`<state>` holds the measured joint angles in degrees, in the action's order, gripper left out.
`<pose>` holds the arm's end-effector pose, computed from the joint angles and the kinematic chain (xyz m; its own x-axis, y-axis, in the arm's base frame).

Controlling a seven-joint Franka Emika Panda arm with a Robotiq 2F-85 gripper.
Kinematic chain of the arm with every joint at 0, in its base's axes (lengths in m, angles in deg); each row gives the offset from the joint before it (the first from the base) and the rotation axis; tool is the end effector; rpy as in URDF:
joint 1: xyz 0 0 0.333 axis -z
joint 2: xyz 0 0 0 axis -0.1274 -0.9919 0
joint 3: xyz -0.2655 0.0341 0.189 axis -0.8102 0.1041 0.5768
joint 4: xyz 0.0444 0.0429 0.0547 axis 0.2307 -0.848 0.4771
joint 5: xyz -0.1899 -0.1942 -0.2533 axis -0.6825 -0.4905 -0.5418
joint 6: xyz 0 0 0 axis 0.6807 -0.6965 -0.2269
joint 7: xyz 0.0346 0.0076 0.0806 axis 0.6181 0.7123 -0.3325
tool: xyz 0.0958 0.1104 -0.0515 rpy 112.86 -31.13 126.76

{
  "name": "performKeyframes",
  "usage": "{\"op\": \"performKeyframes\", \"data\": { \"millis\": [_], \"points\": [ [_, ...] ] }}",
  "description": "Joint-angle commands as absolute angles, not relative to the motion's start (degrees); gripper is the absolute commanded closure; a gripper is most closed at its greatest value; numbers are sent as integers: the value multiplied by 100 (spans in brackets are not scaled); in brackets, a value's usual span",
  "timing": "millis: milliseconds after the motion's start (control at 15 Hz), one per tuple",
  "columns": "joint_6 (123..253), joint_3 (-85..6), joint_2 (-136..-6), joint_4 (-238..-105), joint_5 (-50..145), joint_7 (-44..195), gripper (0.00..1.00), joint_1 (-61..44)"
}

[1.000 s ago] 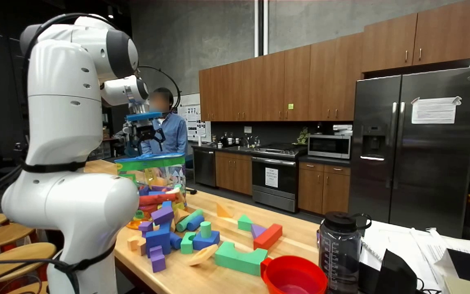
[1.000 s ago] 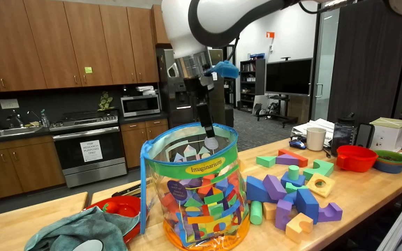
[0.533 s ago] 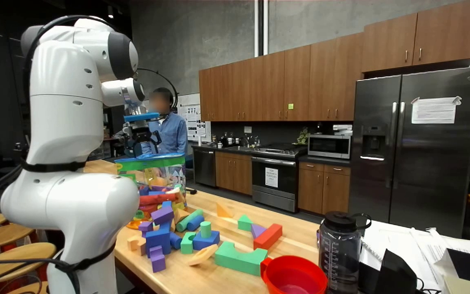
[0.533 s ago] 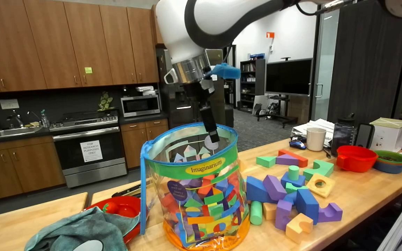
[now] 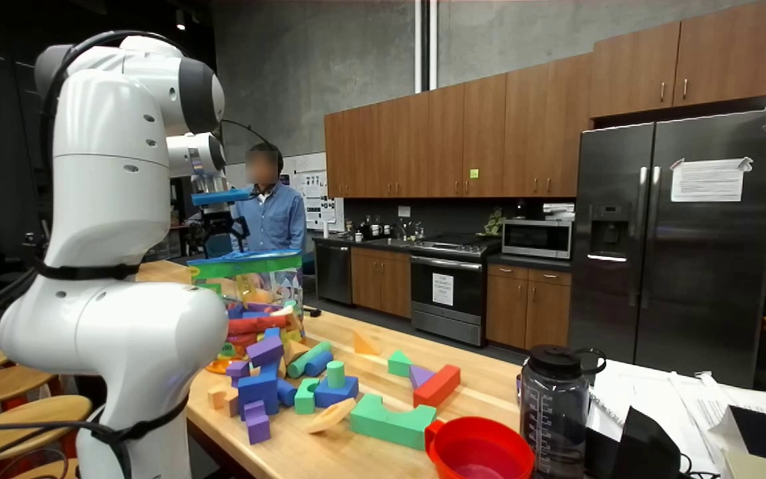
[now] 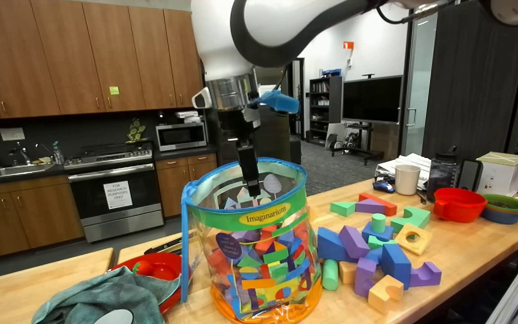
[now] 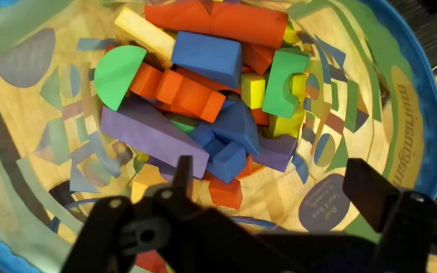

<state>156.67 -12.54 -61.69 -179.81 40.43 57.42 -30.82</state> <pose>0.4098 0.3911 0.4617 0.4645 0.8800 -0.0988 0.8847 -0.4562 0.0960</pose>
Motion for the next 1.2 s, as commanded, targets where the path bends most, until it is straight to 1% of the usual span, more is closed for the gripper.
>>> {"op": "performKeyframes", "data": {
  "millis": [0, 467, 1133],
  "points": [
    [15979, -1329, -6363, -17969, 3825, 5959, 0, -3096],
    [15994, -1611, -6820, -17808, 3134, 6920, 0, -3139],
    [15984, -1736, -6900, -17749, 3108, 7329, 0, -3120]
  ]
}}
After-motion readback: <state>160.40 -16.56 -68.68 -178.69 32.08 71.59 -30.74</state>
